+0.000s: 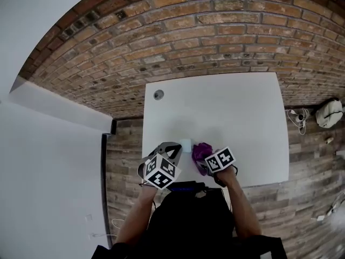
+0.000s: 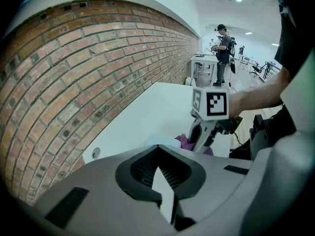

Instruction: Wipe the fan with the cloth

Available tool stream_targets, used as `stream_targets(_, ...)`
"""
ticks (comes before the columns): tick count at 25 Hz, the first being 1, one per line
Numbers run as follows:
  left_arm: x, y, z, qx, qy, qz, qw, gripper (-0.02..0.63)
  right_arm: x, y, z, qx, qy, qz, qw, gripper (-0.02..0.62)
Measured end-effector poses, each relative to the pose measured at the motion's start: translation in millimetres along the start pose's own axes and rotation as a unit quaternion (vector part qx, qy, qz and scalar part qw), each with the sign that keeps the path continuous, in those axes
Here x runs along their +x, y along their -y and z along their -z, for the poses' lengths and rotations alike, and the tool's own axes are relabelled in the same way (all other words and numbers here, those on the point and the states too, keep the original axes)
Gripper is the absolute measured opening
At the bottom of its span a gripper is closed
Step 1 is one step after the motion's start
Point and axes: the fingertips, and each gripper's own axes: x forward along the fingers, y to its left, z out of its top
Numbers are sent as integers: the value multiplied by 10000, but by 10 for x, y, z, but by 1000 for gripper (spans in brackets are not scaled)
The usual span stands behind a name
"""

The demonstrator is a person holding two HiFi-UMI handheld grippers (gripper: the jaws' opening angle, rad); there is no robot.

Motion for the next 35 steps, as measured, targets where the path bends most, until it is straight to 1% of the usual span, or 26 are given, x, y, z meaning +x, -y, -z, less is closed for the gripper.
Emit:
stream_targets(2,-47,-28,17,-19,130,-91,9999,2,-259,111,-363,92,647,170,9977,63)
stream_targets(4,-157,-66,55,-168,256,-195,9993,2,-545,143,-853,-35,1359,335,9902,63)
stream_targets(5,-207,-57,94,-252,261,-144,9992,2,-666,112,-1094,-139,1664,340,9854,63)
stream_targets(6,-233,-14,158,-300,193,6,9994,2,-752,52,-1308,-251,1900,287,9810,63)
stream_targets(7,-226,58,238,-318,73,232,9992,2,-792,-27,-1484,-381,2041,197,9780,63)
stream_targets(8,-193,144,314,-347,-36,483,9982,2,-783,-116,-1616,-545,2073,97,9767,63)
stream_targets(10,-97,277,390,-583,-81,861,9945,2,-653,-292,-1742,-958,1850,-57,9780,63)
stream_targets(12,-27,328,367,-956,18,1007,9903,2,-496,-409,-1698,-1300,1460,-111,9806,63)
stream_targets(13,-7,328,354,-1072,48,1017,9890,2,-448,-439,-1645,-1378,1318,-112,9816,63)
stream_targets(15,11,291,369,-1127,35,977,9888,2,-440,-454,-1553,-1309,1262,-112,9833,63)
stream_targets(18,20,151,409,-1095,-39,839,9904,2,-532,-464,-1412,-1063,1375,-104,9847,63)
stream_targets(22,83,-52,481,-752,-290,655,9946,2,-570,-518,-1101,-758,1510,12,9856,63)
stream_targets(23,98,-83,486,-740,-308,647,9947,2,-577,-499,-1023,-599,1557,36,9860,63)
stream_targets(25,65,-139,462,-867,-265,591,9941,2,-626,-393,-901,-180,1712,114,9850,63)
stream_targets(27,-62,-205,360,-931,-105,399,9948,2,-762,-284,-891,189,2036,188,9787,63)
stream_targets(28,-130,-212,272,-865,2,326,9957,2,-863,-292,-953,267,2271,128,9734,63)
stream_targets(29,-175,-193,181,-727,83,295,9969,2,-964,-356,-1052,272,2520,-34,9674,63)
stream_targets(31,-164,-100,81,-340,45,312,9989,2,-1073,-590,-1267,181,2867,-576,9561,63)
stream_targets(32,-128,-54,81,-177,-56,317,9993,2,-1056,-704,-1340,132,2910,-830,9530,63)
stream_targets(33,-96,-26,94,-70,-149,300,9994,2,-994,-780,-1374,90,2867,-989,9528,63)
stream_targets(35,-73,-14,111,16,-240,255,9994,2,-812,-793,-1341,81,2680,-1014,9580,63)
